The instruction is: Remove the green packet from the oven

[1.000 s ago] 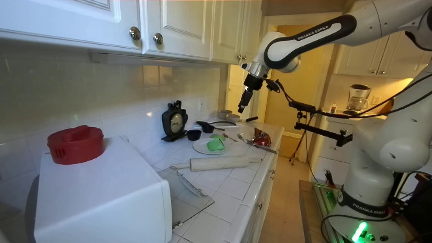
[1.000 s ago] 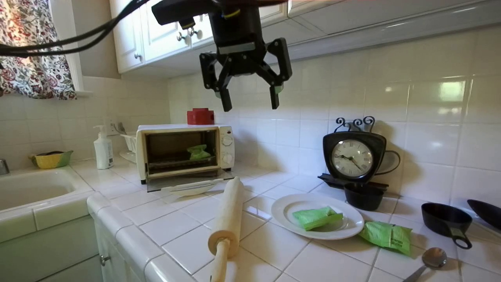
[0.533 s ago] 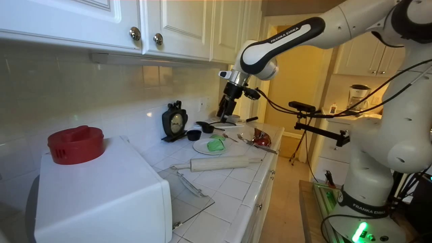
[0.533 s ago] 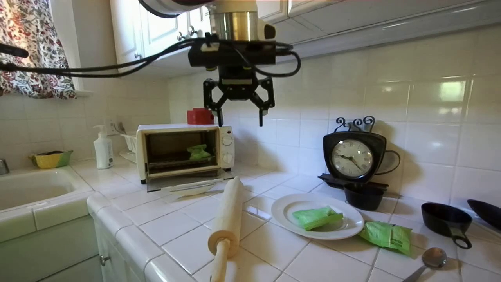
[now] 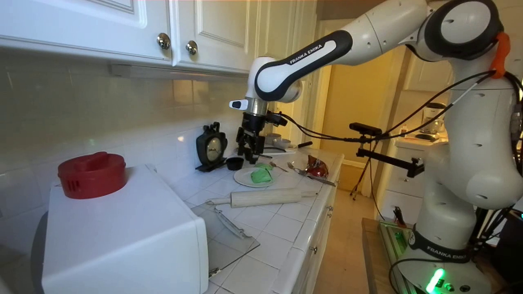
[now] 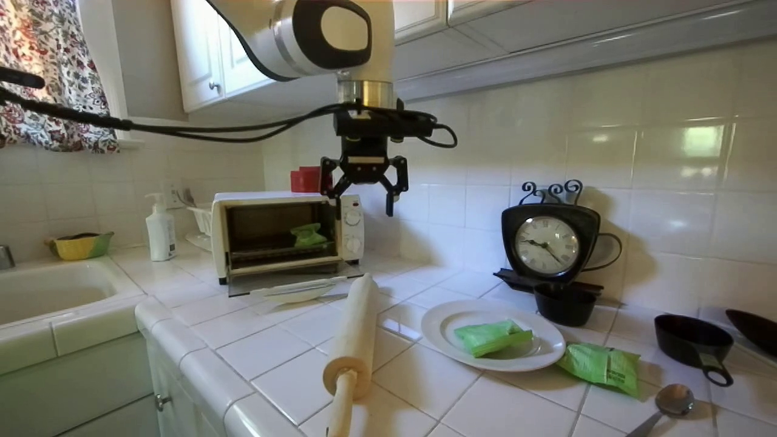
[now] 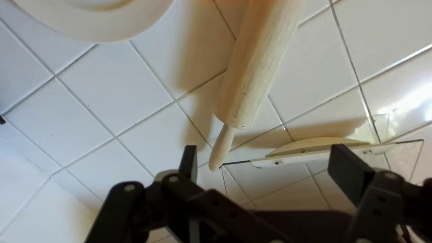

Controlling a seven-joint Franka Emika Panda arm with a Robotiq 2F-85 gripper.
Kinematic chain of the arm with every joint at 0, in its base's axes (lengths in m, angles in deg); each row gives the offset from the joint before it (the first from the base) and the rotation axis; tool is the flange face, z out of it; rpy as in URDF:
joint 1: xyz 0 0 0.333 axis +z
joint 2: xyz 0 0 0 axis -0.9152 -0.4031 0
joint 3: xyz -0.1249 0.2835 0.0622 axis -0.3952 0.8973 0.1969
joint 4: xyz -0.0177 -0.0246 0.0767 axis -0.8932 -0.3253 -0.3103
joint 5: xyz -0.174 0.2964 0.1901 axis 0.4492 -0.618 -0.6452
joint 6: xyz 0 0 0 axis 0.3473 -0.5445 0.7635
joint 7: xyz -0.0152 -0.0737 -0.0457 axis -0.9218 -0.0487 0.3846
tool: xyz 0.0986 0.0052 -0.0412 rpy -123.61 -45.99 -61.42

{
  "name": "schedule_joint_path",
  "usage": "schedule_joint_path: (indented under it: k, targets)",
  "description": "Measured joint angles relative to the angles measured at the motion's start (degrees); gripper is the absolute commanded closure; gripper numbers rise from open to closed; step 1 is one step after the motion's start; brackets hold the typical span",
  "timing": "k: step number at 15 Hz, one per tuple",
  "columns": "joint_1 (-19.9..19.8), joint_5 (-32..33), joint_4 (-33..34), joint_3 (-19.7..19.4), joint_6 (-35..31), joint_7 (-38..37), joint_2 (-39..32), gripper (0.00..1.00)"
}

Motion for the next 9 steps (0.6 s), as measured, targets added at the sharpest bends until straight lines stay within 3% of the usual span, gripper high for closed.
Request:
schedule_joint_path:
  k: [3,9]
  targets:
    - [-0.93,7.80,4.08,2.22,2.22,-0.31,-3.31,0.00]
    - [-1.66,9.07,5.59,2.74,3.02,-0.28,-4.11,0.00]
